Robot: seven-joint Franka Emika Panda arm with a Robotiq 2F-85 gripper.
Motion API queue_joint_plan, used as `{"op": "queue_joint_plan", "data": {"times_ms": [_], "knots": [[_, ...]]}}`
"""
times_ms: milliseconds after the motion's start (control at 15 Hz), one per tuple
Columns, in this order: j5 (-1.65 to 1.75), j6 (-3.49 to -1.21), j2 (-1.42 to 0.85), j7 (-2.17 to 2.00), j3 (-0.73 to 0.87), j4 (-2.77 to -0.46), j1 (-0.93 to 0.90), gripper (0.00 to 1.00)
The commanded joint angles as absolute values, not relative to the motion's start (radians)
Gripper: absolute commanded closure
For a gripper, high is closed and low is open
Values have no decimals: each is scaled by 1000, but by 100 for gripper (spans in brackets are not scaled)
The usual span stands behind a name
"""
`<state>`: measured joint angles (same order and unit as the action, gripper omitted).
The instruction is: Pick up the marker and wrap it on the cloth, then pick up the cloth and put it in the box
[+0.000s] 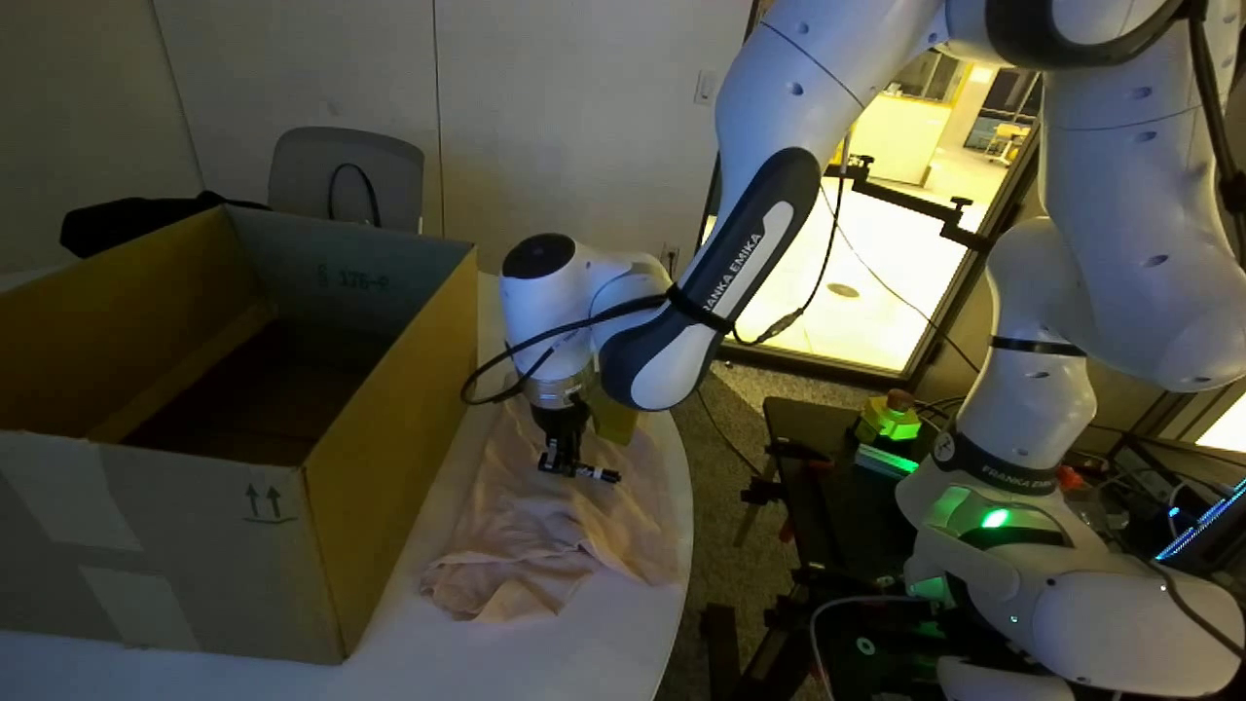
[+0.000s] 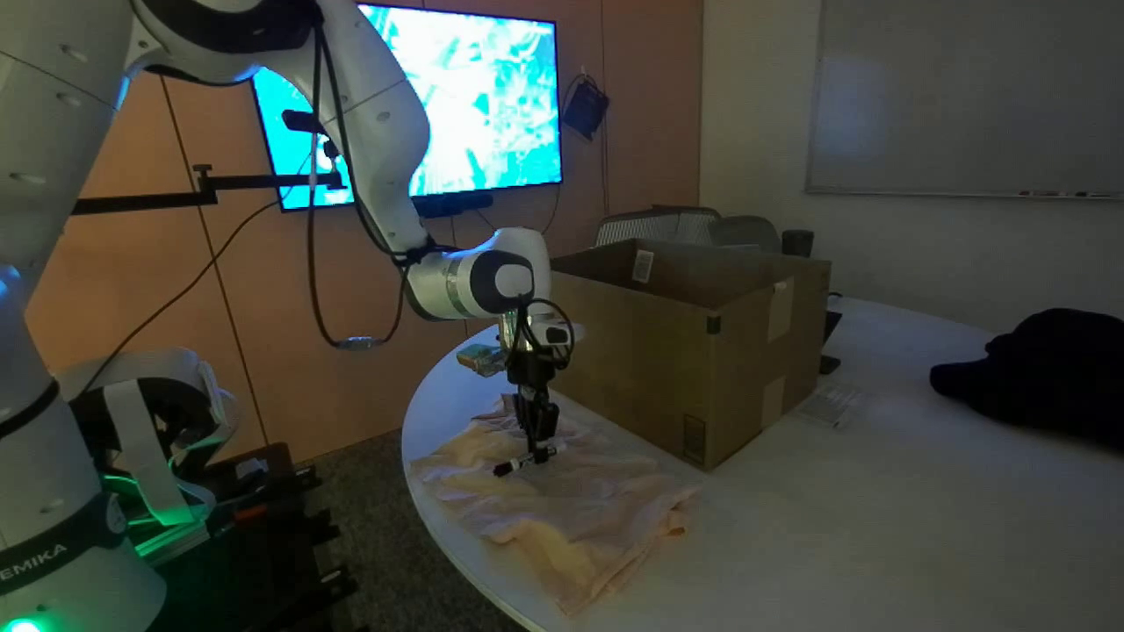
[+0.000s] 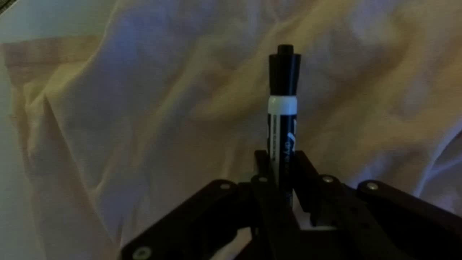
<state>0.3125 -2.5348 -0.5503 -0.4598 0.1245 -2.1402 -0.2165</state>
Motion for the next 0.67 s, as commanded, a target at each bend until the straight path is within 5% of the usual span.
{"op": "queue_joint_plan", "data": {"times_ms": [0,67,133,267,600], "knots": [[319,-2580,-593,-470,151,-2123,-234,94],[318,-2584,-599,-472,156,-2123,-237,92],[310,-2587,-598,-463,153,-2128,-233,61],[311,-2591,-588,-464,154,-2136,-237,55],[335,-2617,-534,-480,167,-2183,-267,14]]}}
